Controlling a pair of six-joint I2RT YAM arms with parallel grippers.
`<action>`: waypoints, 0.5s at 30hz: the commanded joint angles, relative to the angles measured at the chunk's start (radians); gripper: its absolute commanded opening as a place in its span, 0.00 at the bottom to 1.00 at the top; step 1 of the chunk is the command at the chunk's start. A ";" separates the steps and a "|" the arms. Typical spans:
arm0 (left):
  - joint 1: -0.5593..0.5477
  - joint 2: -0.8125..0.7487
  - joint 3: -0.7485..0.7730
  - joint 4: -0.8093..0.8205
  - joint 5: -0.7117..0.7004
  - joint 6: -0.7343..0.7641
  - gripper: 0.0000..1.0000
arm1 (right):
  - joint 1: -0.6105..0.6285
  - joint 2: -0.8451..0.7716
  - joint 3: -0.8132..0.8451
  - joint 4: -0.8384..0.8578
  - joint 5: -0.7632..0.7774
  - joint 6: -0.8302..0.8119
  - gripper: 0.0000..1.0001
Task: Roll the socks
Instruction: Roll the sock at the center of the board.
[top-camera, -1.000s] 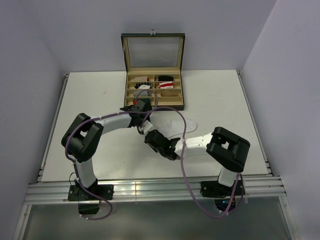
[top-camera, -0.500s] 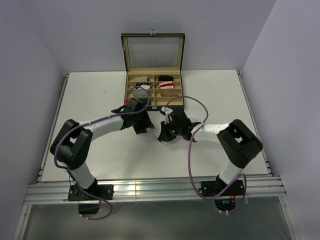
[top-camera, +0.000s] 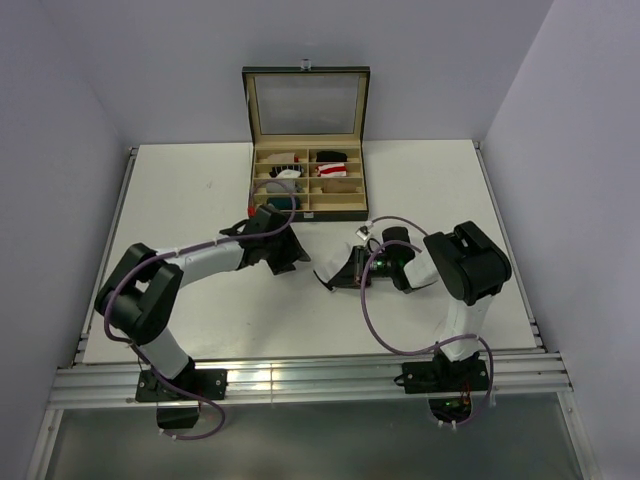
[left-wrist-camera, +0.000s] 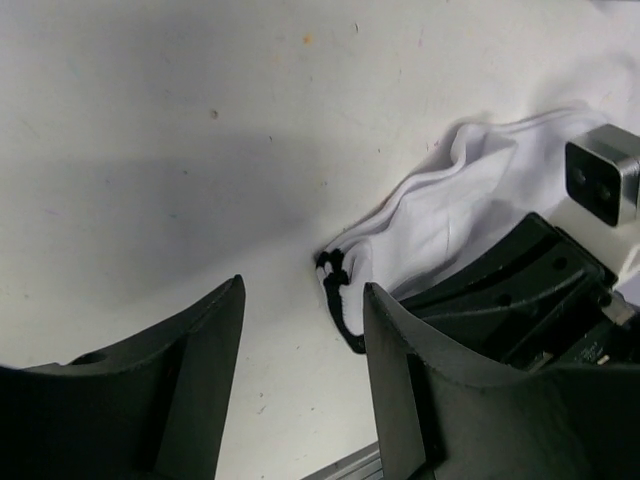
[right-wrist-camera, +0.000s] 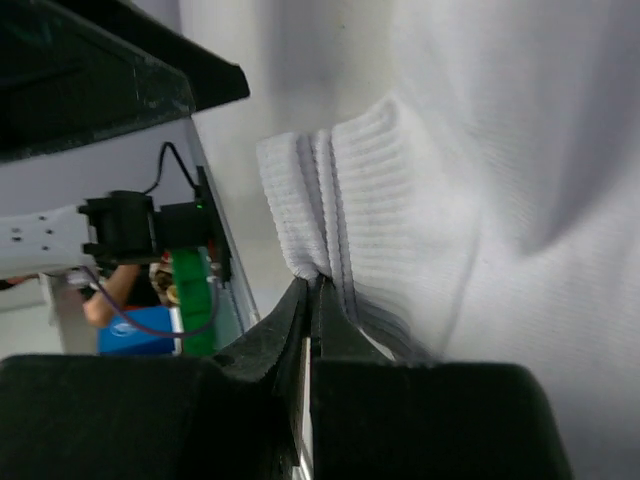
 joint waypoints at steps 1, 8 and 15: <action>-0.028 -0.023 -0.012 0.064 0.032 -0.026 0.56 | -0.033 0.057 -0.051 0.151 -0.016 0.142 0.00; -0.076 0.035 0.023 0.078 0.043 -0.022 0.54 | -0.059 0.069 -0.058 0.108 0.016 0.140 0.00; -0.086 0.119 0.069 0.051 0.040 0.003 0.49 | -0.059 0.073 -0.052 0.076 0.028 0.130 0.00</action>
